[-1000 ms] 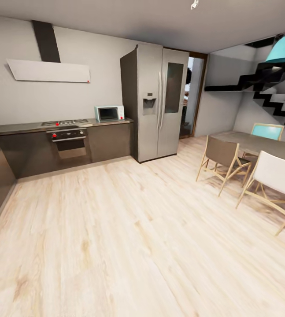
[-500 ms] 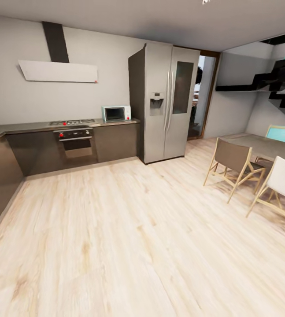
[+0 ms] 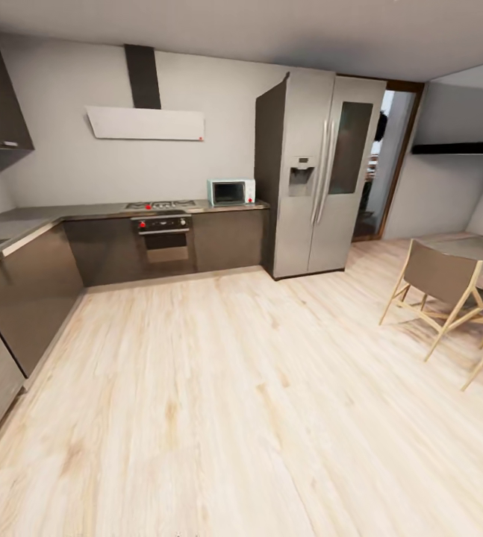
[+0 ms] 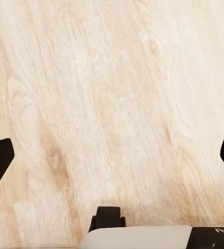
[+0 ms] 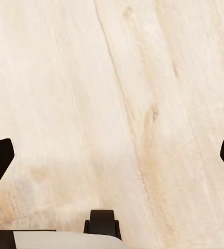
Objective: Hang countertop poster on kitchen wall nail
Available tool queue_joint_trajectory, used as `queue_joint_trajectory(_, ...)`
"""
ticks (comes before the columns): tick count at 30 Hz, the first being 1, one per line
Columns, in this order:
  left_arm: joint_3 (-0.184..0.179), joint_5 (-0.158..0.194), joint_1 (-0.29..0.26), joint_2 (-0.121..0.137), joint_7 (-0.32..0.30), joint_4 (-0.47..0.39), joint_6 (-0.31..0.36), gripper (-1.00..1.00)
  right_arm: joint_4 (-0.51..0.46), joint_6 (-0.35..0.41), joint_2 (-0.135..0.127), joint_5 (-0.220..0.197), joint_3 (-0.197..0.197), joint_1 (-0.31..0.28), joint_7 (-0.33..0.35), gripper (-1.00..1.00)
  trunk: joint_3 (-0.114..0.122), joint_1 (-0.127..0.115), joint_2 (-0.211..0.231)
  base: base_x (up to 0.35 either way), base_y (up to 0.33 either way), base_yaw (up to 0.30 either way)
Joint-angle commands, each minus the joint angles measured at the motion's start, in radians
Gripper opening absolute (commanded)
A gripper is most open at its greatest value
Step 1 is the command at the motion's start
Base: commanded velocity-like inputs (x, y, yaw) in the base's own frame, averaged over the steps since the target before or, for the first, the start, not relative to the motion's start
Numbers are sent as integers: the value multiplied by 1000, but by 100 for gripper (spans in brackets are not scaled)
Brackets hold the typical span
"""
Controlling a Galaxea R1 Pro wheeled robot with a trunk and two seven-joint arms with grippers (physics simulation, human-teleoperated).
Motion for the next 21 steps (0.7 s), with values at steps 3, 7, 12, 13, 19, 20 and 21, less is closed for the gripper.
queue_joint_trajectory(3, 1, 0, 0, 0, 0, -1, -2, 100, 1, -3, 0, 1, 1, 0, 0, 100, -1, 0, 0, 0, 0, 290)
queue_joint_trajectory(7, 1, 0, 0, 0, 0, -1, -2, 100, 1, -3, 0, 1, 1, 0, 0, 100, -1, 0, 0, 0, 0, 290)
queue_joint_trajectory(12, 1, 1, 0, 0, 0, -1, -2, 100, 1, -3, 0, 1, 1, 0, 0, 100, -1, 0, 0, 0, 0, 290)
queue_joint_trajectory(13, 2, 1, 0, 0, 0, -1, -2, 100, 1, -3, 0, 1, 1, 0, 0, 100, -1, 0, 0, 0, 0, 290)
queue_joint_trajectory(19, 2, 1, 0, 0, 0, -1, -2, 100, 1, -3, 0, 1, 1, 0, 0, 100, -1, 0, 0, 0, 0, 290)
queue_joint_trajectory(20, 2, 1, 0, 0, 0, -1, -2, 100, 1, -3, 0, 1, 1, 0, 0, 100, -1, 0, 0, 0, 0, 290)
queue_joint_trajectory(21, 2, 1, 0, 0, 0, -1, -2, 100, 1, -3, 0, 1, 1, 0, 0, 100, -1, 0, 0, 0, 0, 290)
